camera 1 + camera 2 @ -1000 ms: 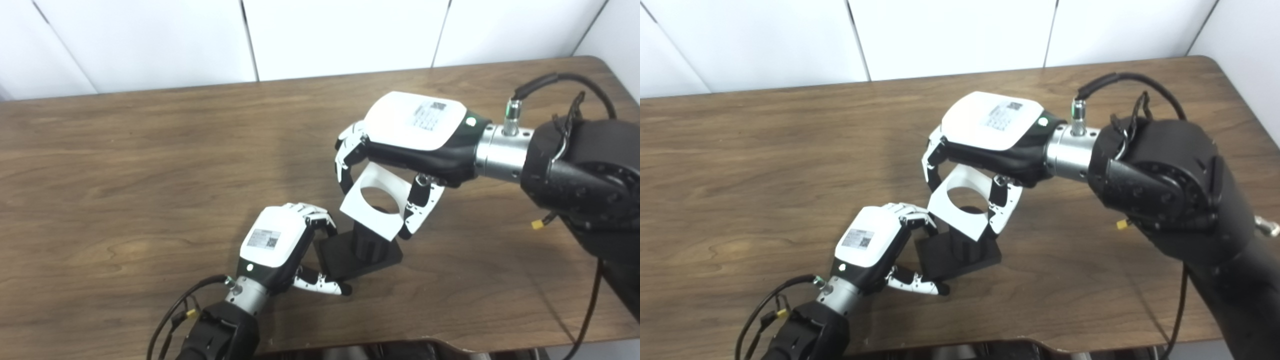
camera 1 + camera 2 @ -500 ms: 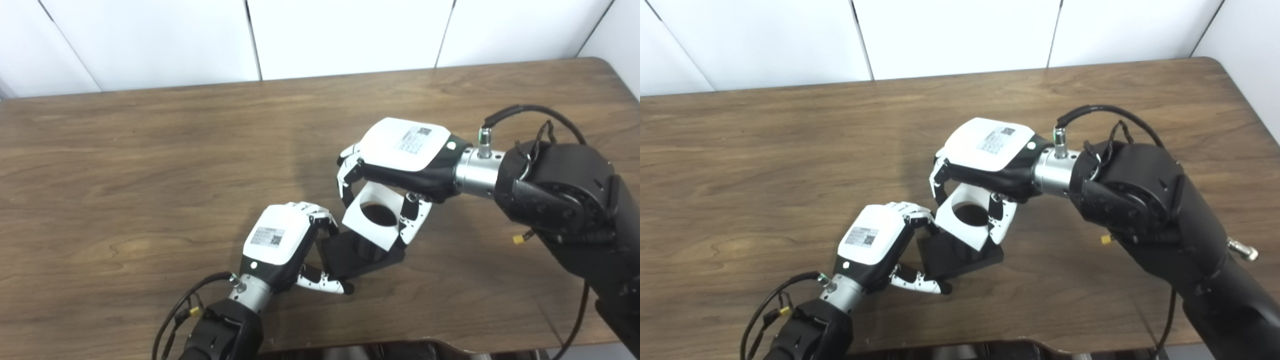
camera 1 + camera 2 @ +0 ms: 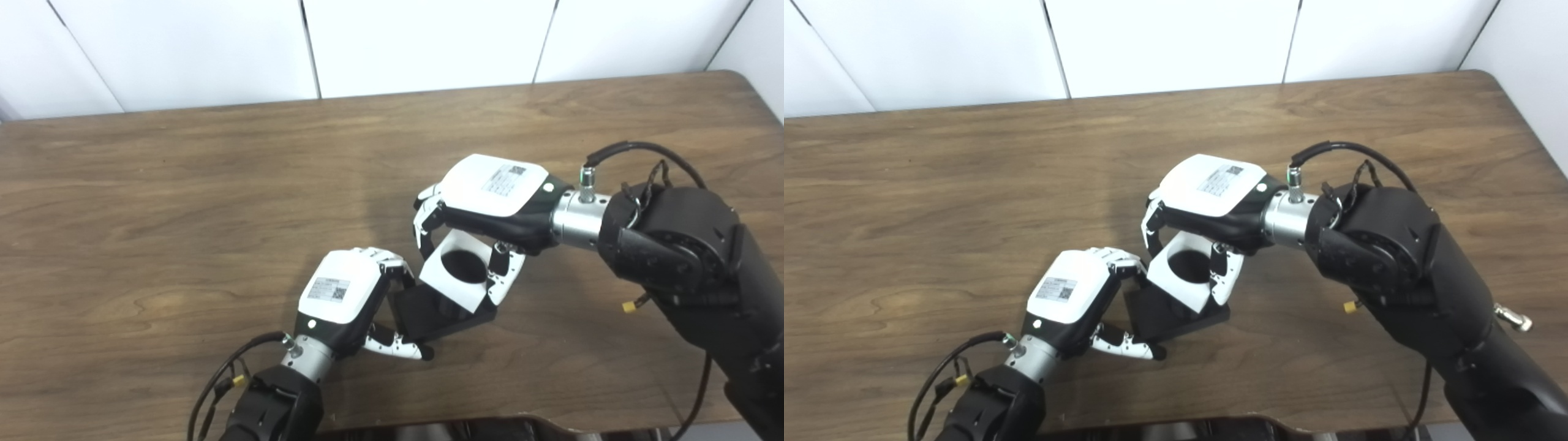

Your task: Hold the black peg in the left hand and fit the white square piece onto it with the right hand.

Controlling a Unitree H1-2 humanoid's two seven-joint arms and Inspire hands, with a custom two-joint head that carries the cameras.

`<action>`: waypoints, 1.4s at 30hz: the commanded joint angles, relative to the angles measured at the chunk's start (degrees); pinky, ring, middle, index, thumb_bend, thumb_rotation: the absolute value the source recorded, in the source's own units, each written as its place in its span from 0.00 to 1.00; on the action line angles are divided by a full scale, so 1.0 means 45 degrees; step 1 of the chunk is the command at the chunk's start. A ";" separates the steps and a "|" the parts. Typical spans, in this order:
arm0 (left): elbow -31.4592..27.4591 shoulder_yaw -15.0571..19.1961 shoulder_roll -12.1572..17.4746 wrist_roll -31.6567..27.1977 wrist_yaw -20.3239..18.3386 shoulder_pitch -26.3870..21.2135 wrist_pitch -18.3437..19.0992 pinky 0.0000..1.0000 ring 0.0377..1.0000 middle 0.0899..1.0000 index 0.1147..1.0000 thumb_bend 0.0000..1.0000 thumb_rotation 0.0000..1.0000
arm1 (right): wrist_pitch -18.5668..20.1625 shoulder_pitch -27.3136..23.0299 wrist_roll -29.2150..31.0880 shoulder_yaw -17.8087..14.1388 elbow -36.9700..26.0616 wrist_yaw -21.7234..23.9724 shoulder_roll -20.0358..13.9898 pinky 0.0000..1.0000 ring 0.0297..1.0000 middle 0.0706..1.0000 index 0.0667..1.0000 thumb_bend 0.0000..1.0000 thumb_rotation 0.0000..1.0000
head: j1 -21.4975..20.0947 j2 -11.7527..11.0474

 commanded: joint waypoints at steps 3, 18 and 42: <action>0.0068 -0.0021 0.0081 0.0605 -0.0563 -0.0025 0.0343 0.74 0.76 0.71 0.42 0.51 0.05 | -0.0186 -0.0468 0.0052 -0.0294 -0.0040 -0.0194 -0.0101 0.83 0.86 0.73 0.45 0.52 0.13 | 0.0011 0.0056; -0.0102 0.0004 -0.0022 0.0623 -0.0869 -0.0067 0.0427 0.74 0.77 0.72 0.42 0.51 0.05 | -0.0776 -0.0326 -0.0955 0.0357 0.0095 0.0094 0.0063 0.86 0.87 0.75 0.45 0.52 0.13 | -0.0092 0.0266; -0.0151 0.0004 -0.0154 0.0784 -0.1078 -0.0144 0.0436 0.73 0.77 0.72 0.42 0.51 0.05 | -0.0961 -0.0191 -0.1321 0.0054 0.0522 0.0421 0.0333 0.85 0.88 0.76 0.57 0.94 0.27 | -0.0188 0.0291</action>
